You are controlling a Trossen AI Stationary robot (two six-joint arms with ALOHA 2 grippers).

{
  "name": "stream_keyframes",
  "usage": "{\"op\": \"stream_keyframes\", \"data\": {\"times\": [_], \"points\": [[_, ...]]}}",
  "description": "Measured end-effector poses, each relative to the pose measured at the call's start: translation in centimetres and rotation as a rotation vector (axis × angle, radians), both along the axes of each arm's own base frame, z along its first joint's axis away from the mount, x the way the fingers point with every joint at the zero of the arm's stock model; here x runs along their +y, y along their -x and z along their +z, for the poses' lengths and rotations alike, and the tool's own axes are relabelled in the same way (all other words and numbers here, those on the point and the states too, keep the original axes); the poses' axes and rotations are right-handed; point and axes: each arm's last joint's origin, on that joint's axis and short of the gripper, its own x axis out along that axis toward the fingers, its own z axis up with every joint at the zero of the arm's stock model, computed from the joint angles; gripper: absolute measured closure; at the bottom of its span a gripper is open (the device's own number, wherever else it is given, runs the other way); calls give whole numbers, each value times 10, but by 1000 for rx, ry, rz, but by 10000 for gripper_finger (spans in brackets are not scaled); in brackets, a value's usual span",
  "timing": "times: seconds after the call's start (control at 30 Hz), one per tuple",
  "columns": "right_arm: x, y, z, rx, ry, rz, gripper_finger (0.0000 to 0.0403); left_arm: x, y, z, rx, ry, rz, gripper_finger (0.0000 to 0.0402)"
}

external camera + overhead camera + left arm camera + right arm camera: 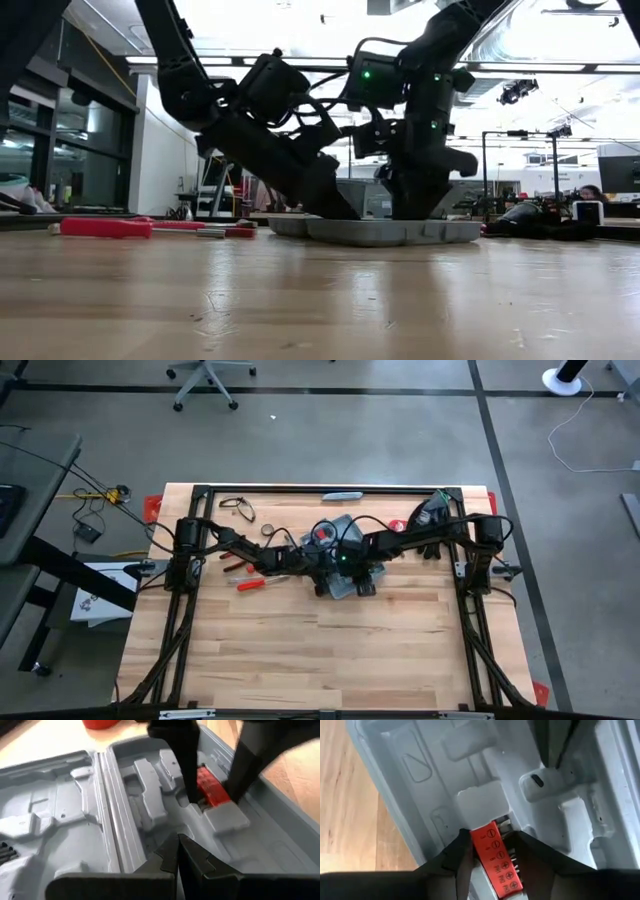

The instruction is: Prefit tool cases

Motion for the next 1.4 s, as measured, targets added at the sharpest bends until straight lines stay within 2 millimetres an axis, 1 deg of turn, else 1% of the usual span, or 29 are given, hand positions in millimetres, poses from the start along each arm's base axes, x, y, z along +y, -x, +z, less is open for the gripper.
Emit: {"op": "stream_keyframes", "data": {"times": [0.07,0.17,0.2,0.43,0.7,0.87,1.1,1.2,1.27,1.4], "points": [[1,-1,0,-11,20,-26,285,0,0,-2,4,5,-7,402],[2,-2,0,-19,46,-45,330,-1,-1,-3,-10,8,-15,402],[4,-3,0,-21,53,-50,337,-1,-1,-3,-15,10,-19,402],[11,-4,1,-26,92,-61,343,-1,0,-3,-10,14,-27,402],[14,4,23,-61,89,-101,350,-1,0,-4,3,15,-26,402],[13,10,34,-60,120,-113,358,-1,0,-5,7,12,-25,401],[14,10,38,-82,119,-125,361,-1,1,-5,10,12,-28,401],[14,10,41,-92,108,-128,370,-1,1,-5,13,14,-30,402],[15,10,46,-114,101,-127,399,-1,1,-6,17,18,-35,402],[13,9,59,-193,95,-135,398,-1,1,-6,22,13,-42,401]]}}
